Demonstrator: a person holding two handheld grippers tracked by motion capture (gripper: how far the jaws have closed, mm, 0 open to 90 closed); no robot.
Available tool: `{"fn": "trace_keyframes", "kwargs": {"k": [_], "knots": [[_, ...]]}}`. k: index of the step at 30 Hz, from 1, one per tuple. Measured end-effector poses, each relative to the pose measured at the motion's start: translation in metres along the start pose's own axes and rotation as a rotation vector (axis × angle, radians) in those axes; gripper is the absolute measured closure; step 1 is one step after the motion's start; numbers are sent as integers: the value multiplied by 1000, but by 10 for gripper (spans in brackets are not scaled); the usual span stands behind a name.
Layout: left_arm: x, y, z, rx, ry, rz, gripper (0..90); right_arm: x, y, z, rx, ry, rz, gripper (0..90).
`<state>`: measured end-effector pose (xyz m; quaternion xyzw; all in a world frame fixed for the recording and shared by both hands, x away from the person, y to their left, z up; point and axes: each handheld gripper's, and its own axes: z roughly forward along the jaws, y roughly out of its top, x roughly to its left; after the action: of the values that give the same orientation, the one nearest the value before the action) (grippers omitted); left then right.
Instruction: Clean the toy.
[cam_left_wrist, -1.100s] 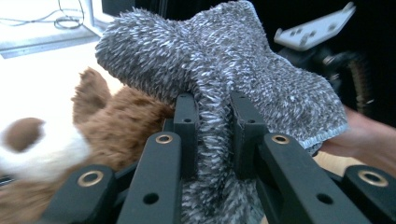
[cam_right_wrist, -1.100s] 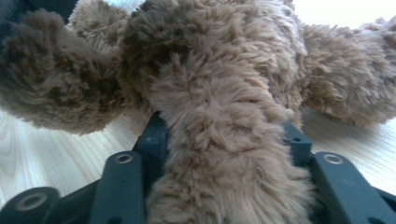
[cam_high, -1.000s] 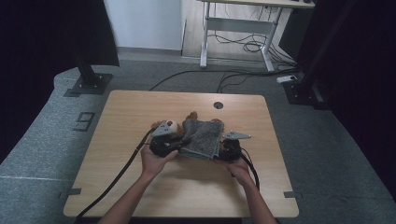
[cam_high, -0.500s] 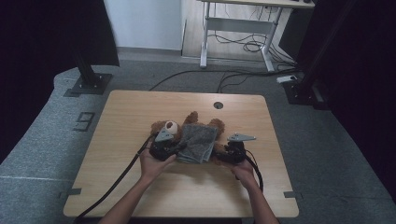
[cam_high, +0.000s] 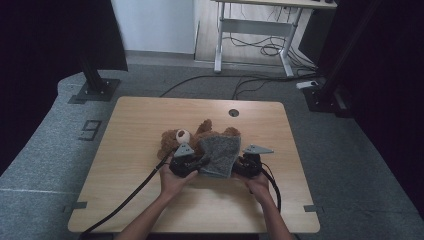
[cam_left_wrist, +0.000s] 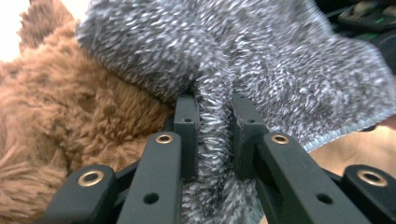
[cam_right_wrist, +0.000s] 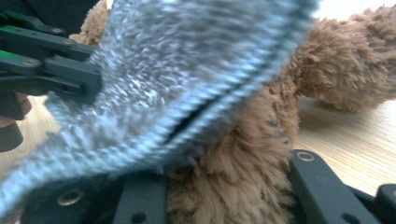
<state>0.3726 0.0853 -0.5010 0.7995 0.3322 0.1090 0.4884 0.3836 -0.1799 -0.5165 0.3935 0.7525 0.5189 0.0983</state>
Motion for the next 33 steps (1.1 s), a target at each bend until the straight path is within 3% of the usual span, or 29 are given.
{"fn": "trace_keyframes", "kwargs": {"k": [6,10,19,24,33], "knots": [[3,-7,-4,12,51,21,760,1,-1,-3,4,6,-17,663],[14,-14,-16,4,79,8,761,1,-4,-5,15,17,-60,679],[53,-23,-53,-49,140,-79,756,-7,-4,-8,10,28,-54,678],[66,-30,-73,-77,186,-95,757,-8,-4,-8,9,24,-56,677],[94,-47,-98,-93,249,-173,758,-15,-5,-15,10,22,-50,676]]}}
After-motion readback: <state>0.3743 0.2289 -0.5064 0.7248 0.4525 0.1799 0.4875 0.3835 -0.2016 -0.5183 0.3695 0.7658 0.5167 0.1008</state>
